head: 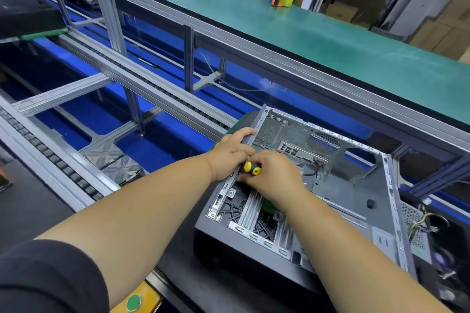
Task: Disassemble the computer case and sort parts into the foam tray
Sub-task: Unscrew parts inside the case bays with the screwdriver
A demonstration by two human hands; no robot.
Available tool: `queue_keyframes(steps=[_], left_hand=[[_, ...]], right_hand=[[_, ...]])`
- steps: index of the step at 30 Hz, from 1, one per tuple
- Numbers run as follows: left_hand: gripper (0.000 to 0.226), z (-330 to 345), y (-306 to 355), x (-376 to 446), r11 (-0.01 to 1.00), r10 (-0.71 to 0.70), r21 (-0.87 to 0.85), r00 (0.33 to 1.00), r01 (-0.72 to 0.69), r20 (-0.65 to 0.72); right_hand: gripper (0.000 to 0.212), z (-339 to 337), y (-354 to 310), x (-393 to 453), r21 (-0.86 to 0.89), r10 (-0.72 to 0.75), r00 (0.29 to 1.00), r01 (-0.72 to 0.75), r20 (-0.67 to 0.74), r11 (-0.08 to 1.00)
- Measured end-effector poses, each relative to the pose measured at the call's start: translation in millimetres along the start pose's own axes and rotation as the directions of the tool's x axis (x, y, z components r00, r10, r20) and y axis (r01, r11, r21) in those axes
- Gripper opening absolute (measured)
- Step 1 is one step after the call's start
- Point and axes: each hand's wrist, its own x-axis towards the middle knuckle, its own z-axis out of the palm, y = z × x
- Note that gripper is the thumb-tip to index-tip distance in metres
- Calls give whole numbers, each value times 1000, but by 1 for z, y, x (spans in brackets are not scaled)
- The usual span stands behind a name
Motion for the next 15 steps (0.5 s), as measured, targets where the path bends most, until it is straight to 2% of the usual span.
queue_keyframes(steps=[6,10,13,15], left_hand=[[54,1,-5,3,1000,6,-22,1000,-6,-4],[56,0,-5,3,1000,8,-23,1000,-8,-6],[60,0,-4,2,1000,12,4,1000,-12,-7],[52,-1,-4,1,998,46,35,999,-46,1]], right_hand=[[13,5,-4,3,18,26,999,-25,-31,1000],[10,7,0,1,8,-35,999,35,-29,999],[16,5,3,-3,71,-65,997,68,-48,995],[12,1,6,-6,116,-43,995,53,-88,992]])
